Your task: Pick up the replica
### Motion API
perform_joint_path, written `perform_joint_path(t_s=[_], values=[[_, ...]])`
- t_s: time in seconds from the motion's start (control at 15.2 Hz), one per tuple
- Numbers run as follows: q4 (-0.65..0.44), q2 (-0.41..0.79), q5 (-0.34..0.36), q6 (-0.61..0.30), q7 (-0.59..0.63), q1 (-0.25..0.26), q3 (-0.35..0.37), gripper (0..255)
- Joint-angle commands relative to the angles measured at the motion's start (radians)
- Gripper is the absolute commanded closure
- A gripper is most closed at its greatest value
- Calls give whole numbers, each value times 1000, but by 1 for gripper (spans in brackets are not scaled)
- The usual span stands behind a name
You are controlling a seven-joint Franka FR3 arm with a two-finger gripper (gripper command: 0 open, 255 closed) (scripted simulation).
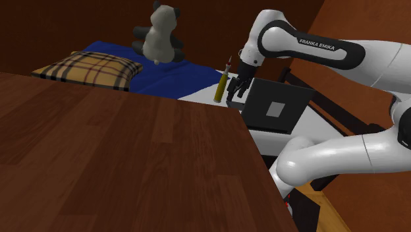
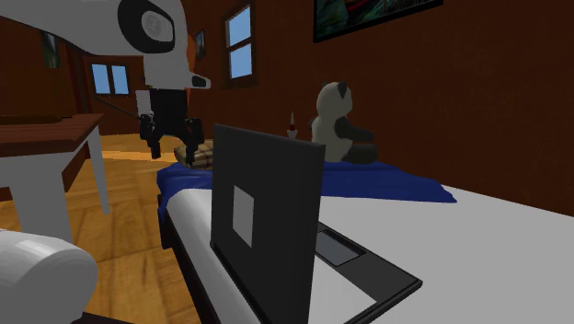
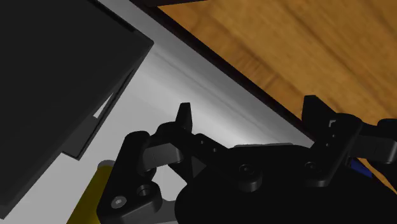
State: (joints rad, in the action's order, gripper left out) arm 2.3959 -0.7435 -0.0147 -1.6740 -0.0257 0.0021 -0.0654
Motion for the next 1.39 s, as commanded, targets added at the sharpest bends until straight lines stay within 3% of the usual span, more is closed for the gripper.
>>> perform_joint_path(t_s=[0.0, 0.66, 1.32], values=[[0, 0, 0, 0, 0, 0, 0, 0], [-233, 254, 59, -90, -201, -29, -159, 0], [-575, 556, -6, -109, -416, -40, -306, 0]])
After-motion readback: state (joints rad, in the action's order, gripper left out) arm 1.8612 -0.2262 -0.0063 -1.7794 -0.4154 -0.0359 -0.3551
